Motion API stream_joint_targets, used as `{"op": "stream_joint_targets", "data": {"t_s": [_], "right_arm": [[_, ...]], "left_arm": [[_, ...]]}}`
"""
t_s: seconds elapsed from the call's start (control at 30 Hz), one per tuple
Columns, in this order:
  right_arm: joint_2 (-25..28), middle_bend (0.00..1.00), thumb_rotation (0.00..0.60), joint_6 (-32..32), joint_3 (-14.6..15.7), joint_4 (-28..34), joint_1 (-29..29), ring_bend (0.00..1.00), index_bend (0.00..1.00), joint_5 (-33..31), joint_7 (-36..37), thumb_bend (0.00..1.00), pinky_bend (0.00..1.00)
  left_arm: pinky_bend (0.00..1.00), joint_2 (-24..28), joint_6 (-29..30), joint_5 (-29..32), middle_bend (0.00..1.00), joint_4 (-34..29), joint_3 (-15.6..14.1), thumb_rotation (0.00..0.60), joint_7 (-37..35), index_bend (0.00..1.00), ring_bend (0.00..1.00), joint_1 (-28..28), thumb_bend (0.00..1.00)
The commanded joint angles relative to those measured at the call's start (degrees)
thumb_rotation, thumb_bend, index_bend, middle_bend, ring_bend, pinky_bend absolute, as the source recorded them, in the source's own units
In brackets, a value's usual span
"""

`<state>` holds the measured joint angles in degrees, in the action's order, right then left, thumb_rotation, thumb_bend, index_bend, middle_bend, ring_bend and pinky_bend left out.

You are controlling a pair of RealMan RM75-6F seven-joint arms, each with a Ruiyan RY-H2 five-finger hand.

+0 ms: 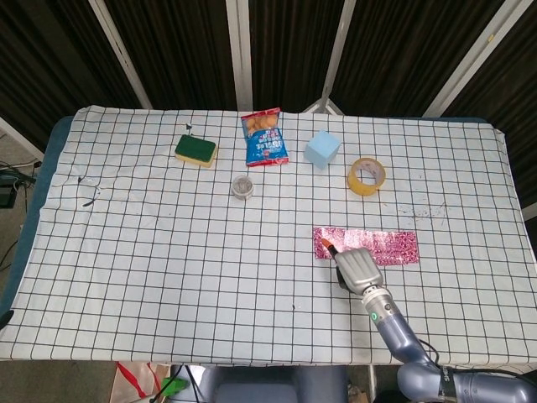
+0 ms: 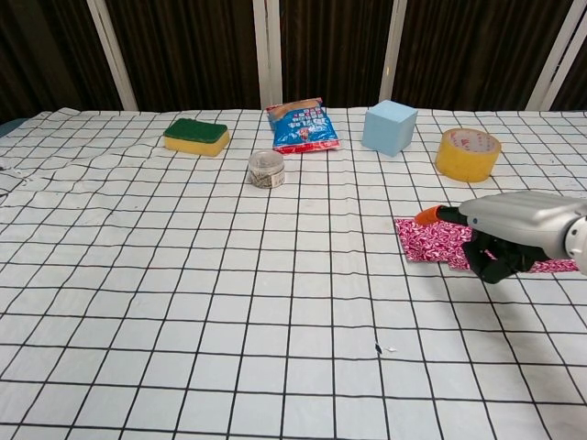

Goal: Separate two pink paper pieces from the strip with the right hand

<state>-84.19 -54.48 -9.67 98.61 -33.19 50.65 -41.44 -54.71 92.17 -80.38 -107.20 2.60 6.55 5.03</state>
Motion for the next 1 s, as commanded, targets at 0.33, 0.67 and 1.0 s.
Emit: {"op": "stream_joint_targets", "data": {"t_s": [0.33,0.67,1.0], "right_arm": [[-2.3,0.86,0.600,-1.8,0.2,-1.1,-4.1,0.79,0.10,-7.4,-4.7,0.84,0.62],[-3.0,0.86,0.600,-2.5,1.9,-1.9,-6.2,0.79,0.10,-11.1,-6.3,0.84,0.62],[-3.8,0.86,0.600,-2.5,3.5,-2.6,-8.0,0.79,0.10,-13.9,-7.2,0.84,0.62]], "left_arm": [[0.06,0.0,-0.4,0.6,0.00,0.0,0.1,0.600,0.2,0.15,0.00,-0.2,0.26],[0.06,-0.1,-0.4,0.6,0.00,-0.2,0.1,0.600,0.8,0.15,0.00,-0.3,0.26],[0.06,-0.2,-0.4,0.7,0.00,-0.2,0.1,0.600,1.1,0.15,0.00,-0.3,0.26]]}}
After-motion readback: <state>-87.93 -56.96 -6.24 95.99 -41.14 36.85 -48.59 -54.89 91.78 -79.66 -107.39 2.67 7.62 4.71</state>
